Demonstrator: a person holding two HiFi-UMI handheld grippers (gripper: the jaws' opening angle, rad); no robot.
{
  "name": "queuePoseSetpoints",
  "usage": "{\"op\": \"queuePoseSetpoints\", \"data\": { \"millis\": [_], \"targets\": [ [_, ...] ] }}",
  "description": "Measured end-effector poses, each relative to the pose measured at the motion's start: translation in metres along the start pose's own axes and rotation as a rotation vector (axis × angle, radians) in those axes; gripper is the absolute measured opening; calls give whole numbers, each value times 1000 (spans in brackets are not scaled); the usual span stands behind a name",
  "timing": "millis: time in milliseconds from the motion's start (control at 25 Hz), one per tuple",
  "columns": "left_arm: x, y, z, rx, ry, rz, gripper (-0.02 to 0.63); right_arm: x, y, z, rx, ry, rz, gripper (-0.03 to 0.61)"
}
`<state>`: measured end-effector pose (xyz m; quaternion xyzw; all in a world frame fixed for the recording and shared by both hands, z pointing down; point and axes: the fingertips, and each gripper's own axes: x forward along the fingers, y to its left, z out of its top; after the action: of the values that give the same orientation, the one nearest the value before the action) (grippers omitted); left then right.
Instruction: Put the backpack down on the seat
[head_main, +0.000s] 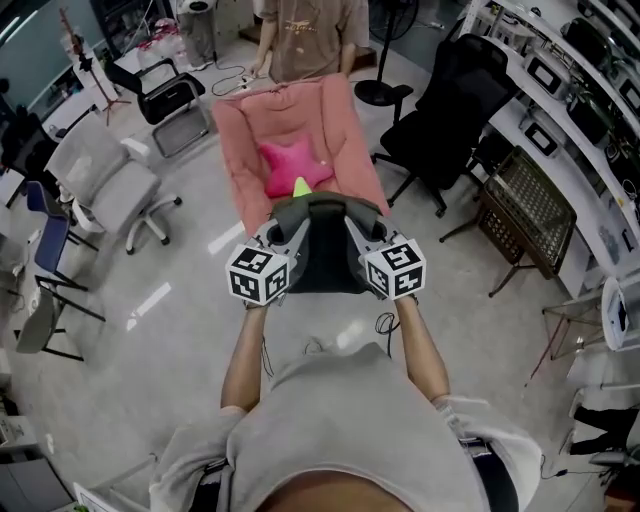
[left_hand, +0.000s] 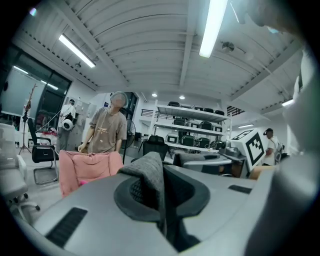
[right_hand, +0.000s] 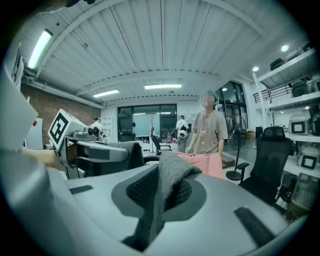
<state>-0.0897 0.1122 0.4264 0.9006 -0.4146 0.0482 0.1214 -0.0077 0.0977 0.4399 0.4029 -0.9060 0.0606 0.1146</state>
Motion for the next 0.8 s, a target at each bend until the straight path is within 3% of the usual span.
{"op": "queuePoseSetpoints", "data": {
  "millis": [320, 800],
  "targets": [
    [29, 50, 21, 8, -26, -31, 32, 50, -22, 17, 4, -6, -36, 28],
    [70, 89, 32, 4, -20, -28, 32, 95, -58, 26, -21, 3, -33, 28]
  ]
}}
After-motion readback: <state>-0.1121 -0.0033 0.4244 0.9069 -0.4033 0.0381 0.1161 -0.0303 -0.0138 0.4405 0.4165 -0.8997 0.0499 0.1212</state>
